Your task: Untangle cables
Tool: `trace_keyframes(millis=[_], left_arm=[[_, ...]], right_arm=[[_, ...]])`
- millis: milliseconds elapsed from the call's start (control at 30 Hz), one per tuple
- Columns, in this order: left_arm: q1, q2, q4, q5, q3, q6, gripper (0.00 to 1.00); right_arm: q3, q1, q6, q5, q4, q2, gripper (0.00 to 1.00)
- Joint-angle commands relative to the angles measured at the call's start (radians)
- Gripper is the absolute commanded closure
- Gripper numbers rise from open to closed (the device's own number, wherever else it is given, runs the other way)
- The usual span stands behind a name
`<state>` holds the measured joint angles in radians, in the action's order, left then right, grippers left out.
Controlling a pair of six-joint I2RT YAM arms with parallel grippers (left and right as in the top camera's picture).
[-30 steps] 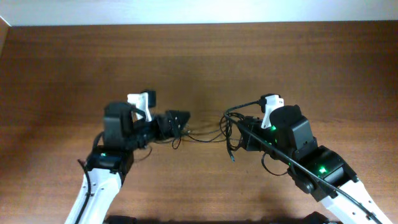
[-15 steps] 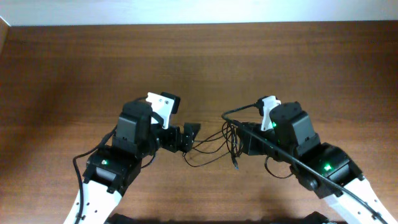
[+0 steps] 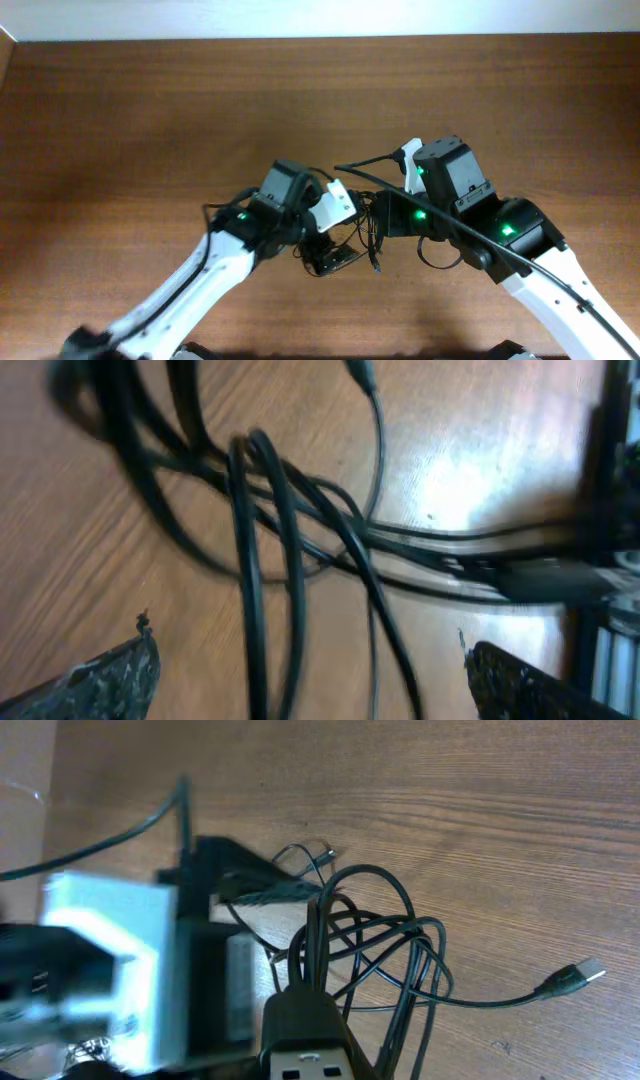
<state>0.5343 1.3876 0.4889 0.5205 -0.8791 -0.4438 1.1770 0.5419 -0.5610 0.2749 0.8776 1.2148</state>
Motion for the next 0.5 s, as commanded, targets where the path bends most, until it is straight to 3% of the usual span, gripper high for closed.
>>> trace_keyframes(millis=[0,167,333,367,467], left_arm=[[0.004,0.079,-0.084,0.010,-0.004,-0.022,1.00],[-0.097,-0.083,-0.093,0.007,-0.042,0.192,1.00],[-0.288,-0.389,-0.151,0.007,-0.043,0.474,1.00],[-0.345,-0.454,-0.147,0.007,-0.043,0.541,1.00],[-0.448,-0.537,-0.100,0.006,-0.043,0.563,1.00]], right_arm=[[0.027,-0.006,0.012,0.002,-0.002,-0.005,0.95],[0.026,-0.006,0.005,-0.208,0.066,0.023,0.96],[0.024,-0.006,0.007,-0.146,0.115,0.145,0.96],[0.024,-0.010,-0.021,-0.174,0.124,0.182,0.96],[0.024,-0.073,-0.197,-0.320,0.211,0.219,0.96]])
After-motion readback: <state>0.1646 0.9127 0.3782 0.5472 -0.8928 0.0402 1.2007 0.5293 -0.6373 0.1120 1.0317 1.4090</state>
